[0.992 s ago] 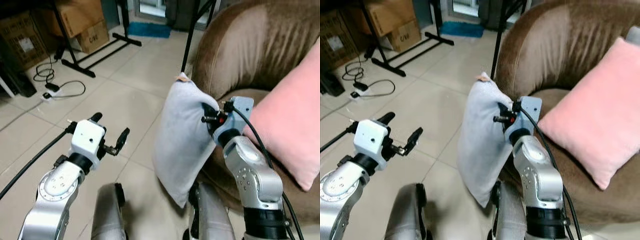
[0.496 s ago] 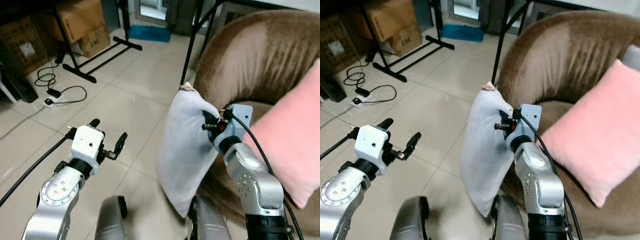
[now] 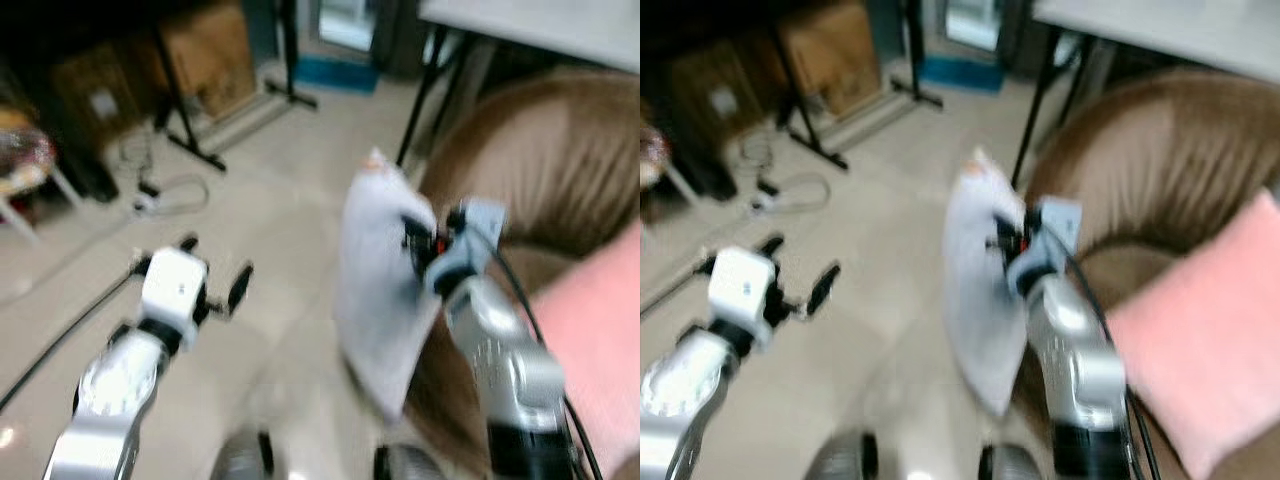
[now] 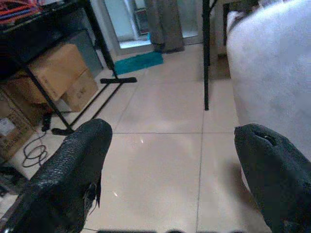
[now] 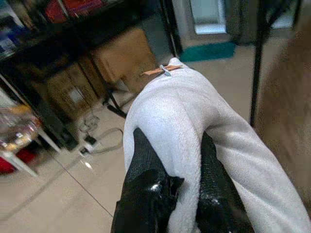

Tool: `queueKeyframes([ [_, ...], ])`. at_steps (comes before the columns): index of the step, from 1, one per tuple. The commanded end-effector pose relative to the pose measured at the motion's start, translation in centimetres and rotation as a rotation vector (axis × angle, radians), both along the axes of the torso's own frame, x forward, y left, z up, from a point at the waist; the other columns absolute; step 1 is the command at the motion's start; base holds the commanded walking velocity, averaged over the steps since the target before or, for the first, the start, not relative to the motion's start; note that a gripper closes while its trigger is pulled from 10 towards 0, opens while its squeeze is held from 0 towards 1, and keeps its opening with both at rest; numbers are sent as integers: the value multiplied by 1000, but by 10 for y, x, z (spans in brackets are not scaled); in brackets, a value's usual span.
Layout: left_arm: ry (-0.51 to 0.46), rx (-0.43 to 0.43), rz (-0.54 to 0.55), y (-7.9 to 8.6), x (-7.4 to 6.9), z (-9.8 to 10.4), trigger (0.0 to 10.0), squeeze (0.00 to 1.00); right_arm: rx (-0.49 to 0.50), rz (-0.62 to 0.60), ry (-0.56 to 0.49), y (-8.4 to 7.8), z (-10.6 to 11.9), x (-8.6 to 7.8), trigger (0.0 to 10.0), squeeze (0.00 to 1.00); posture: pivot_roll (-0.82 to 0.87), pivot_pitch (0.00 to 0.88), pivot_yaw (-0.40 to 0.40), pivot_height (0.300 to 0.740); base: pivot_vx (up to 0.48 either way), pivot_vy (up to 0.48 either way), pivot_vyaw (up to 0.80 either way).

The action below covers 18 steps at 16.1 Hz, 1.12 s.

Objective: Move the pillow to the sofa from floor

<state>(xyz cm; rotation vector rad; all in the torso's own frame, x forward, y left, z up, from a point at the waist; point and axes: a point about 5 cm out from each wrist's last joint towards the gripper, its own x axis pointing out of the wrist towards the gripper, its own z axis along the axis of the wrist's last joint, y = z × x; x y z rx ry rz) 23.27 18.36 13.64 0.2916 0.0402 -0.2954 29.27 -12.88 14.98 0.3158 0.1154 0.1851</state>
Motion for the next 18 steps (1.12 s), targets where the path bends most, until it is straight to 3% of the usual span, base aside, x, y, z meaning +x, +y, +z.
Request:
queueKeyframes([
  [1, -8, 2, -4, -1, 0, 1, 10000, 0, 25, -6, -80, -3, 18, 0, 10000, 0, -74, 0, -14, 740, 0, 0, 0],
  [9, 3, 12, -11, -3, 8, 1, 10000, 0, -13, -75, 13, -12, -10, -12, 10000, 0, -95, 0, 13, 740, 0, 0, 0],
  [18, -14, 16, -25, -3, 15, 4, 10000, 0, 14, -99, -9, -11, -8, -14, 10000, 0, -97, 0, 28, 740, 0, 444, -789],
])
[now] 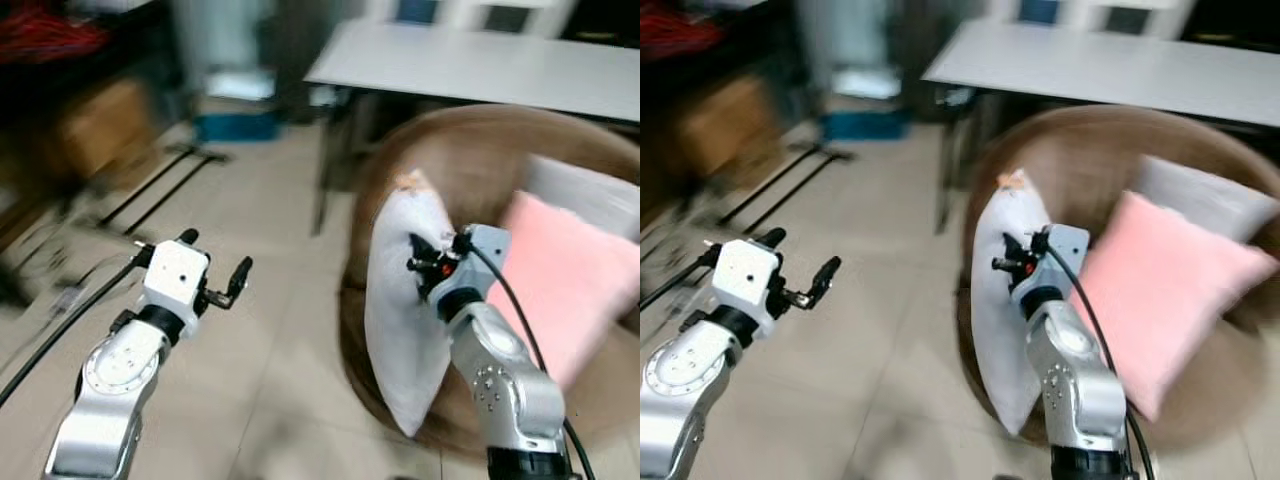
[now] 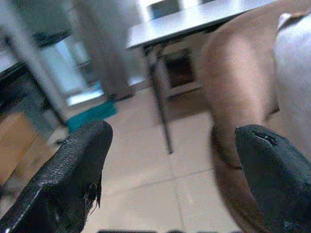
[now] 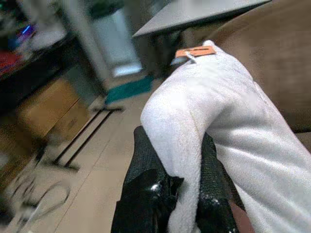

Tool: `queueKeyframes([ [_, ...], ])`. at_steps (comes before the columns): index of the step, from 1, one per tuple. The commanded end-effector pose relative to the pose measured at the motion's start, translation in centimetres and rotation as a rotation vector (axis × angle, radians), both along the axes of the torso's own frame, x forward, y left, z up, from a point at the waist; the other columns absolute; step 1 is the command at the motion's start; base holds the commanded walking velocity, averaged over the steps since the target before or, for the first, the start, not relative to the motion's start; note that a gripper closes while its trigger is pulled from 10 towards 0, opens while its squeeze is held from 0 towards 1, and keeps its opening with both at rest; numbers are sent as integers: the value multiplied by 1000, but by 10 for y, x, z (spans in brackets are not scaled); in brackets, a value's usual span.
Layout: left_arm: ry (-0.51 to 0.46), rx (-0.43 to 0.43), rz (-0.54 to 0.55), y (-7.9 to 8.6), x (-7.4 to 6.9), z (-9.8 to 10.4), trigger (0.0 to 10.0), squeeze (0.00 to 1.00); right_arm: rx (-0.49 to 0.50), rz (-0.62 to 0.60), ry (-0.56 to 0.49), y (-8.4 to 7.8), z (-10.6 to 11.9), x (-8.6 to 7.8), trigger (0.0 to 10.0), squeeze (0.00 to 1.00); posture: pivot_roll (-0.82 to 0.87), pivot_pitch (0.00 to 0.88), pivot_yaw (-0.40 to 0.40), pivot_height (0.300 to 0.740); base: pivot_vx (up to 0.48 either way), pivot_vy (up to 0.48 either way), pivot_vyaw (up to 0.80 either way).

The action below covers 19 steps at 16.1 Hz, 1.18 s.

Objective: Move the pillow to the sofa from floor

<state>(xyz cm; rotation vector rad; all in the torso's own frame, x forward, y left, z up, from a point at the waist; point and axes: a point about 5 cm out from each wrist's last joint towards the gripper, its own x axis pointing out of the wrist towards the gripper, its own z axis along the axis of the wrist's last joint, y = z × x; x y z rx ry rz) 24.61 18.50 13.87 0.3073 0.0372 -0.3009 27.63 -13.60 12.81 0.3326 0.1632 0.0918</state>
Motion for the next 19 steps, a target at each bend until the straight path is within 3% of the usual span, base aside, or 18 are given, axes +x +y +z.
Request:
queueKeyframes([
  [1, -10, 2, -19, -4, 2, 2, 10000, 0, 5, -13, -73, -3, 14, 3, 10000, 0, -95, 0, 29, 740, 0, 469, -800],
  [7, 0, -13, -14, 1, 1, 3, 10000, 0, -9, 80, -114, 11, 21, 7, 10000, 0, -80, 0, 26, 740, 0, 0, -108],
  [13, 38, -11, -65, 0, -5, -1, 10000, 0, -25, 37, -144, 8, 30, 20, 10000, 0, -67, 0, 10, 740, 323, 0, 0],
  [19, 48, -13, -83, 0, -8, -3, 10000, 0, -52, 40, -167, 11, 39, 32, 10000, 0, -66, 0, 1, 740, 346, 0, -745],
])
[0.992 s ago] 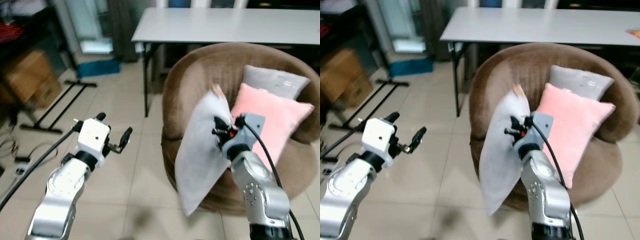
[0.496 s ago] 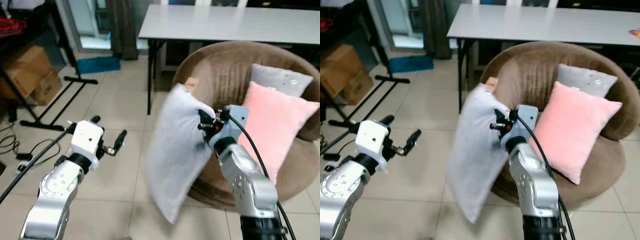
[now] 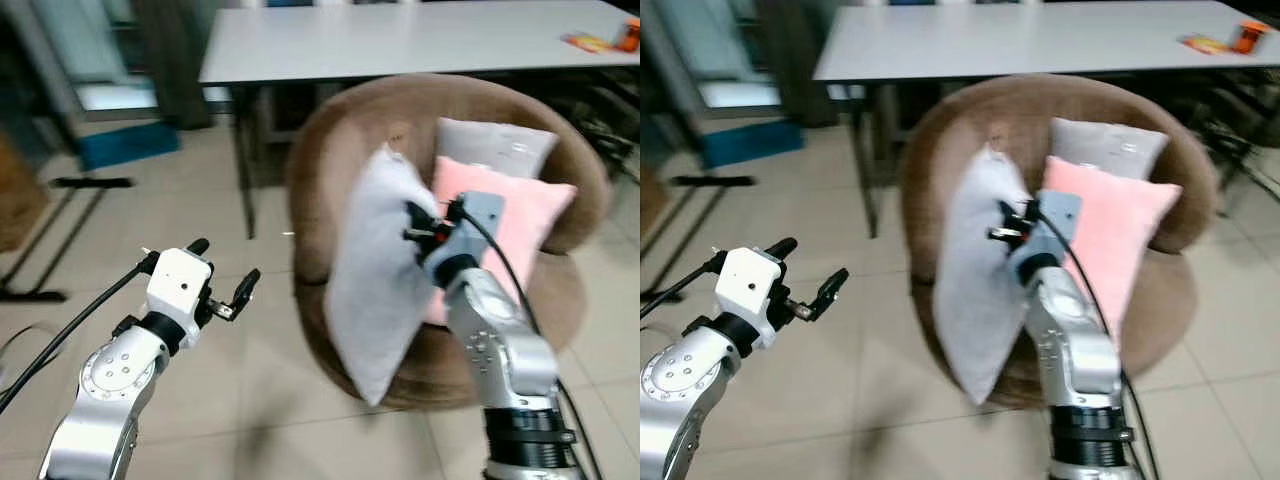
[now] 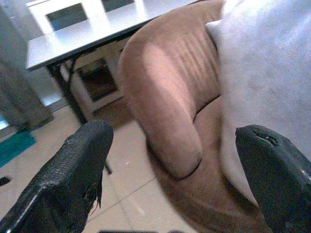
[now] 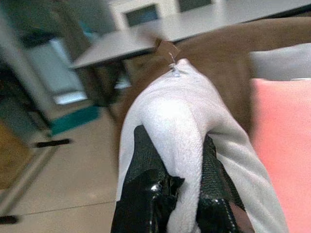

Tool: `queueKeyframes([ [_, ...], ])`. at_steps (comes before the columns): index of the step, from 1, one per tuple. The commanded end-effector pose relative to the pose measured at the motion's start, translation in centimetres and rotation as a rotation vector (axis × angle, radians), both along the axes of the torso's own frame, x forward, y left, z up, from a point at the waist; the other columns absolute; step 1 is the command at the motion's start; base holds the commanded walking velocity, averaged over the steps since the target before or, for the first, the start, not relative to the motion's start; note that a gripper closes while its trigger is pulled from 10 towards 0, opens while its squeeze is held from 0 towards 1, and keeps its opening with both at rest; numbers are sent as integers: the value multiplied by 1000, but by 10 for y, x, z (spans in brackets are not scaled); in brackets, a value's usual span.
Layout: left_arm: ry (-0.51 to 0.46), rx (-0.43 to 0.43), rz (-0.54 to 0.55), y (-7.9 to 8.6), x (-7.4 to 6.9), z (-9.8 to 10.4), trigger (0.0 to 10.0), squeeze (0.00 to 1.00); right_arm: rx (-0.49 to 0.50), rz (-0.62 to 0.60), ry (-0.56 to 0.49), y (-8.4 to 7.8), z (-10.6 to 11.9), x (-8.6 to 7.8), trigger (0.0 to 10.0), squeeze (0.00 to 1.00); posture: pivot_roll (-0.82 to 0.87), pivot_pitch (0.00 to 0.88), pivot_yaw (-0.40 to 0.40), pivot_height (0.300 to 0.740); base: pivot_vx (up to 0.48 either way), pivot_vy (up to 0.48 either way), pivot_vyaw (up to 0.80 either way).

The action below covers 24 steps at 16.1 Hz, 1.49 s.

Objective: Move the pillow to the sofa from floor

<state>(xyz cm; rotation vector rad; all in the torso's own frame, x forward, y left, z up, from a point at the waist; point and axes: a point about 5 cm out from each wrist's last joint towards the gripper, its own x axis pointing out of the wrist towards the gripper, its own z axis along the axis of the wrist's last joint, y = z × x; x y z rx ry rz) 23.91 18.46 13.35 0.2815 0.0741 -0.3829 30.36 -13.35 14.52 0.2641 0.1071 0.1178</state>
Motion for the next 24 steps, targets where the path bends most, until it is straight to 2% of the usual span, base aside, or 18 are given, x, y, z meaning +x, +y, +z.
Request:
queueKeyframes([
  [1, -4, 6, -9, 1, -1, 2, 10000, 0, 14, 24, -107, 8, 23, 5, 10000, 0, -65, 0, 0, 740, 349, 0, -800],
  [15, 13, 15, -24, 4, -7, 0, 10000, 0, 11, 79, -116, 20, 23, 10, 10000, 0, -46, 0, -18, 740, 352, 0, 0],
  [20, 18, 14, -38, 3, -7, 0, 10000, 0, -10, 73, -121, 19, 22, 9, 10000, 0, -54, 0, -7, 740, 382, 0, -576],
  [24, 25, 12, -46, 2, -7, 0, 10000, 0, 3, 125, -134, 31, 24, 13, 10000, 0, -51, 0, -3, 740, 383, 0, 0],
])
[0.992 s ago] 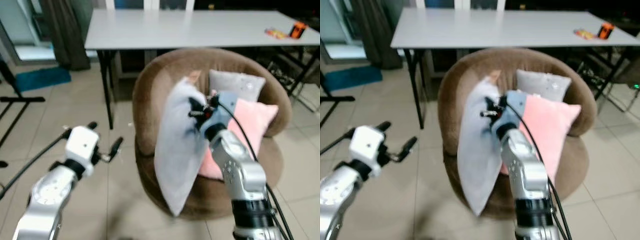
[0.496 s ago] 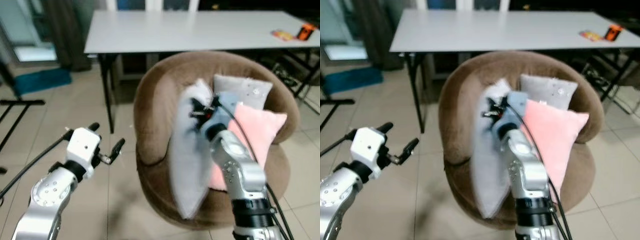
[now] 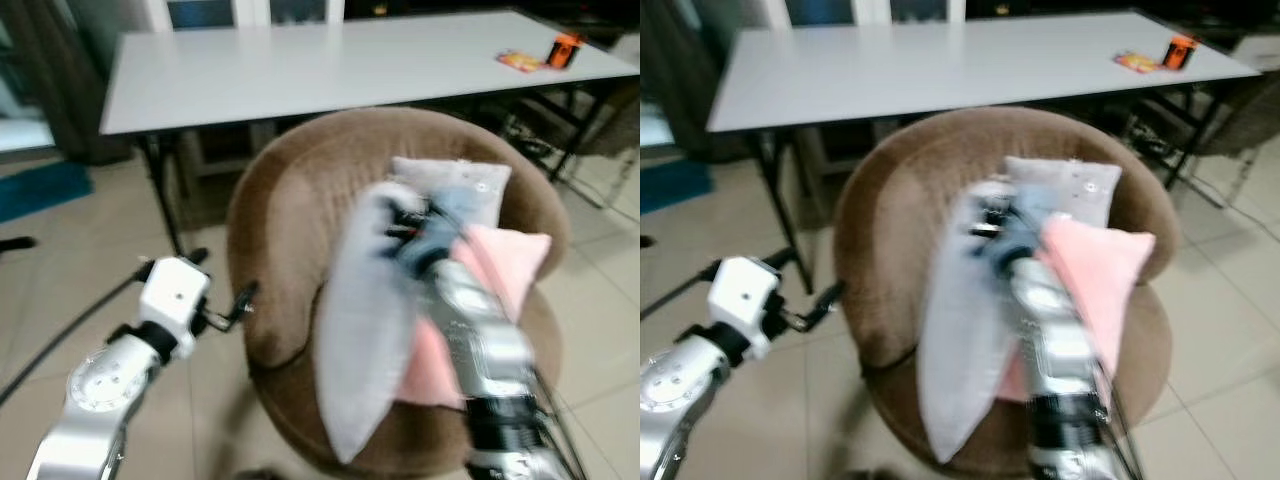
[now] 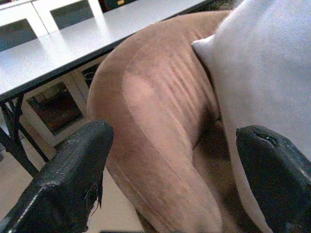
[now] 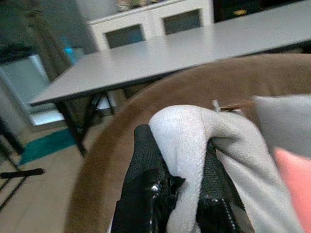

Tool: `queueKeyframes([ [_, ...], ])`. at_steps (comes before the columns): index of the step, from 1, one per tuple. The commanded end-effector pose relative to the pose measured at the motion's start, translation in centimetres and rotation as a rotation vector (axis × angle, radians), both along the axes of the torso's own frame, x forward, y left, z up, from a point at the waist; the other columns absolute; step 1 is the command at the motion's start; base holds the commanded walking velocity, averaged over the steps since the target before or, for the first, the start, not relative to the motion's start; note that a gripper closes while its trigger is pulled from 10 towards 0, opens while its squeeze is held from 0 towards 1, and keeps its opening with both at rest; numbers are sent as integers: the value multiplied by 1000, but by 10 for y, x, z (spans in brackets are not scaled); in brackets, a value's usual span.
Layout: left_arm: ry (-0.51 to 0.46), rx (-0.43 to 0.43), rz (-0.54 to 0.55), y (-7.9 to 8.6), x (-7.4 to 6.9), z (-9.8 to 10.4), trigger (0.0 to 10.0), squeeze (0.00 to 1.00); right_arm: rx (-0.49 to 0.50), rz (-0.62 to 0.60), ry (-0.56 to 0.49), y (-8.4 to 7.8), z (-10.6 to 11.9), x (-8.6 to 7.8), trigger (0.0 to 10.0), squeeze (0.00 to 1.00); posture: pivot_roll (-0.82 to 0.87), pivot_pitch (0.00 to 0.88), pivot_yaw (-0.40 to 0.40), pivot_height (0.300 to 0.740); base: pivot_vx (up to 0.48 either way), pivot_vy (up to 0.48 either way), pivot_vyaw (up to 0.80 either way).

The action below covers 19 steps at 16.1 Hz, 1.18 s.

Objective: Move the pillow to the sofa from floor

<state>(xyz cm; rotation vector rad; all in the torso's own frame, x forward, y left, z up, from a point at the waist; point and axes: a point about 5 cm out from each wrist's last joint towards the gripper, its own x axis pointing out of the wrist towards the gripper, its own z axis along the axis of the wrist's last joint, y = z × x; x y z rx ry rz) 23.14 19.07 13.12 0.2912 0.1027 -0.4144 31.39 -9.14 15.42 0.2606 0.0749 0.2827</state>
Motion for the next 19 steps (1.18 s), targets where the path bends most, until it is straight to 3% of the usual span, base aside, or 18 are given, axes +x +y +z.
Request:
queueKeyframes([
  [1, 1, -3, -19, -4, 0, 2, 10000, 0, 7, -19, -80, -7, 15, 5, 10000, 0, -48, 0, -4, 740, 319, 0, 0],
  [4, 36, 3, -35, -4, -2, -3, 10000, 0, 15, -63, -69, -2, 15, 18, 10000, 0, -44, 0, -5, 740, 0, 0, 0],
  [6, 64, 13, -70, -5, -4, -7, 10000, 0, 33, -161, -45, -3, 16, 40, 10000, 0, -44, 0, -3, 740, 0, 0, 0],
  [7, 64, 13, -70, -5, -4, -7, 10000, 0, 33, -161, -45, -3, 16, 40, 10000, 0, -44, 0, -3, 740, 0, 0, 0],
  [8, 79, 26, -91, -3, -4, -7, 10000, 0, 72, -159, -38, 3, 21, 57, 10000, 0, -35, 0, -5, 740, 0, 0, 0],
  [11, 106, 46, -127, -1, -7, -7, 10000, 0, 106, -169, 5, 14, 23, 75, 10000, 0, -17, 0, -11, 740, 0, 0, 0],
  [15, 126, 56, -146, 0, -12, -6, 10000, 0, 68, -227, -7, 17, 31, 87, 10000, 0, 4, 0, -25, 740, 0, 0, 0],
  [18, 151, 57, -162, 1, -18, -6, 10000, 0, -35, -176, 184, 27, -14, 76, 10000, 0, 28, 0, -36, 740, 0, 0, 0],
  [19, 179, 53, -182, 0, -20, -7, 10000, 0, -88, -190, 313, 24, -44, 65, 10000, 0, 37, 0, -39, 740, 0, 0, 0],
])
